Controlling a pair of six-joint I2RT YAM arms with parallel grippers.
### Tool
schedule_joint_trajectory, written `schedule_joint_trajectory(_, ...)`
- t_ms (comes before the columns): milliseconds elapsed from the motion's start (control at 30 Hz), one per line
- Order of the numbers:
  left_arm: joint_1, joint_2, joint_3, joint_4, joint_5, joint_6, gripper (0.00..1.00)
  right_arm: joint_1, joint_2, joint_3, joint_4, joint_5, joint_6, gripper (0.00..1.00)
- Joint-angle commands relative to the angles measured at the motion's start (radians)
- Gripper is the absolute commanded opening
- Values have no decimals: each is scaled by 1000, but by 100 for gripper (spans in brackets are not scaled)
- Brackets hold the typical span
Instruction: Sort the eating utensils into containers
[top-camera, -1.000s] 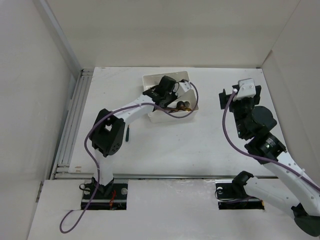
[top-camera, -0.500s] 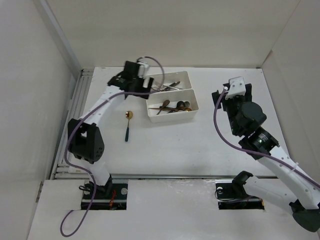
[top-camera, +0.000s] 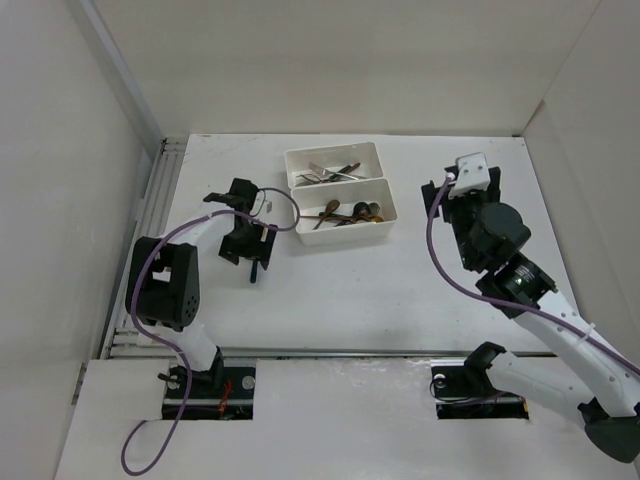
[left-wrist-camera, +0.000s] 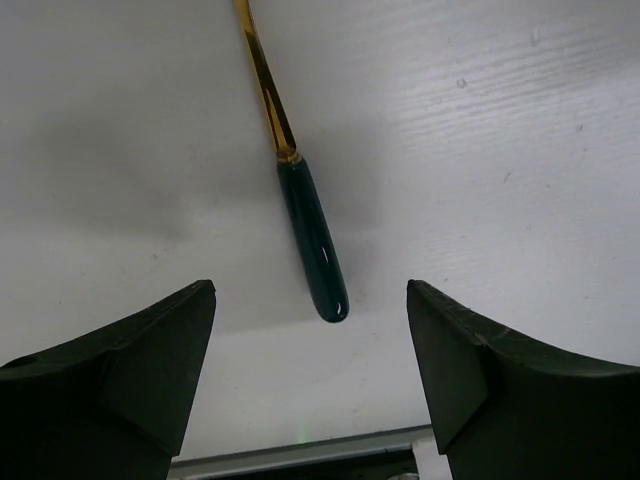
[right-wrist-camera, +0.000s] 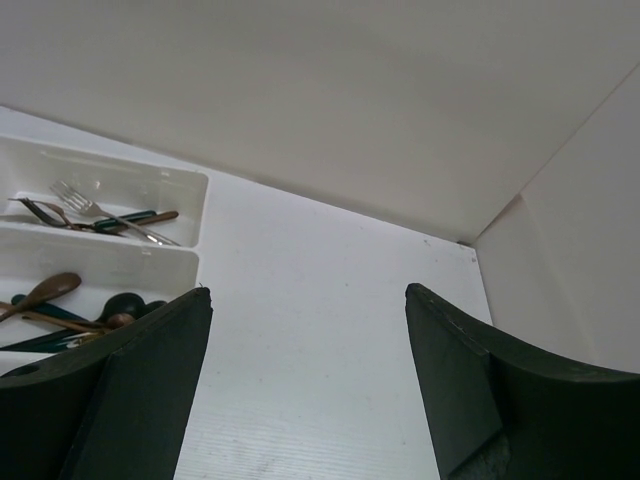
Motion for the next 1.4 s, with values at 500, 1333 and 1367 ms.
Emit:
schedule_joint_trajectory(500, 157, 240, 99, 68, -185, -92, 0, 11, -102, 39, 42, 42, 30, 83)
schedule_joint_trajectory(1333, -494, 210, 397, 584, -340, 489, 0, 11, 152, 111, -43, 65, 271, 87)
schedule_joint_trajectory(1367, -494, 220, 397, 600, -355, 480, 0, 11, 152, 111, -43, 74, 285, 87)
